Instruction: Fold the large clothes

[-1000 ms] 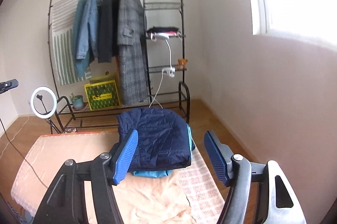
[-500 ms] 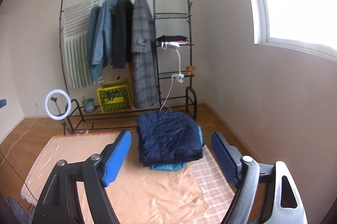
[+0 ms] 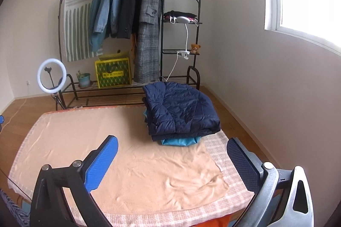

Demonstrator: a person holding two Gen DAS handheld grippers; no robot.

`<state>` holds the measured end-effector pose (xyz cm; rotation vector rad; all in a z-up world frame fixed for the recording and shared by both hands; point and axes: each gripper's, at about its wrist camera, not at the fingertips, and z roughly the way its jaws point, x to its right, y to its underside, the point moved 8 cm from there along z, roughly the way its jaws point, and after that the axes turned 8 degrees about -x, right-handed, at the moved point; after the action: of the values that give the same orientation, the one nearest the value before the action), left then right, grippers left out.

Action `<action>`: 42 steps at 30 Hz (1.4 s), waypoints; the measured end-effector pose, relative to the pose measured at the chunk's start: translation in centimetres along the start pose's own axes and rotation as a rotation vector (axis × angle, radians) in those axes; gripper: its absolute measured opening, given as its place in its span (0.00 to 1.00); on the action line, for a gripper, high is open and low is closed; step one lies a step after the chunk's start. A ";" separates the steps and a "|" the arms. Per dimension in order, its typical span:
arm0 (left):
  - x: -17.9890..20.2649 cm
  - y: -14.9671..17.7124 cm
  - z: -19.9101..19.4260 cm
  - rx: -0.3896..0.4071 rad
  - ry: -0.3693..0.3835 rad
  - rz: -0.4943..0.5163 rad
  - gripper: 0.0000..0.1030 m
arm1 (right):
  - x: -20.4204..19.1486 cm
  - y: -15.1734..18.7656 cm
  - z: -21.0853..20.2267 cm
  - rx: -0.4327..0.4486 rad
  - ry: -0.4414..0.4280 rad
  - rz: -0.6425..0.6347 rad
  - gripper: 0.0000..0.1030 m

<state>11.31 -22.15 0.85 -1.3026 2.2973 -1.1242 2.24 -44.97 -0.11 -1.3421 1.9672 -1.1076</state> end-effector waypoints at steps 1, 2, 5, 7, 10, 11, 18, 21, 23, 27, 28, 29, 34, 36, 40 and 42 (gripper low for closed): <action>-0.1 0.0 0.6 0.000 -0.010 0.010 0.80 | -0.7 0.0 0.6 0.009 0.008 0.003 1.00; -0.1 0.0 1.3 0.000 -0.021 0.021 0.80 | -1.2 0.1 1.1 0.016 0.016 0.008 1.00; 0.0 0.2 3.7 -0.009 -0.028 0.038 0.81 | -2.6 0.3 3.2 0.030 0.034 0.027 1.00; 0.1 0.4 5.2 -0.014 -0.032 0.049 0.82 | -3.4 0.4 4.9 0.023 0.042 0.043 1.00; 0.0 0.4 7.4 -0.018 -0.043 0.065 0.83 | -4.1 0.4 7.0 0.020 0.047 0.077 1.00; -0.1 0.4 8.0 -0.021 -0.045 0.070 0.83 | -4.2 0.4 7.5 0.020 0.051 0.087 1.00; -0.9 0.2 12.1 -0.018 -0.077 0.072 0.93 | -5.3 0.3 11.1 0.018 0.074 0.100 1.00; -1.5 0.4 13.1 -0.020 -0.091 0.058 1.00 | -5.7 0.4 12.1 0.024 0.079 0.101 1.00; -1.8 0.4 13.8 -0.022 -0.092 0.049 1.00 | -5.9 0.6 13.1 0.017 0.080 0.093 1.00; -2.0 0.4 15.0 -0.043 -0.118 0.049 1.00 | -5.7 0.9 14.6 -0.001 0.066 0.115 1.00; -2.0 0.5 15.1 -0.047 -0.122 0.053 1.00 | -5.7 1.0 14.8 -0.004 0.064 0.124 1.00; -2.0 0.6 15.4 -0.052 -0.126 0.056 1.00 | -5.6 1.1 15.1 -0.009 0.061 0.135 1.00; -2.2 1.1 16.0 -0.074 -0.130 0.054 1.00 | -5.6 1.5 15.7 -0.020 0.069 0.137 1.00; -2.3 1.3 16.1 -0.077 -0.123 0.048 1.00 | -5.7 1.6 15.8 -0.022 0.068 0.134 1.00; -2.7 1.6 15.8 -0.077 -0.128 0.031 1.00 | -6.0 1.8 15.9 -0.032 0.058 0.134 1.00; -2.9 1.6 15.7 -0.080 -0.123 0.024 1.00 | -6.2 1.9 16.0 -0.033 0.054 0.137 1.00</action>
<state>20.84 -27.05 -11.13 -1.3304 2.2823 -0.9256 15.94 -44.34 -10.52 -1.1855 2.0906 -1.0613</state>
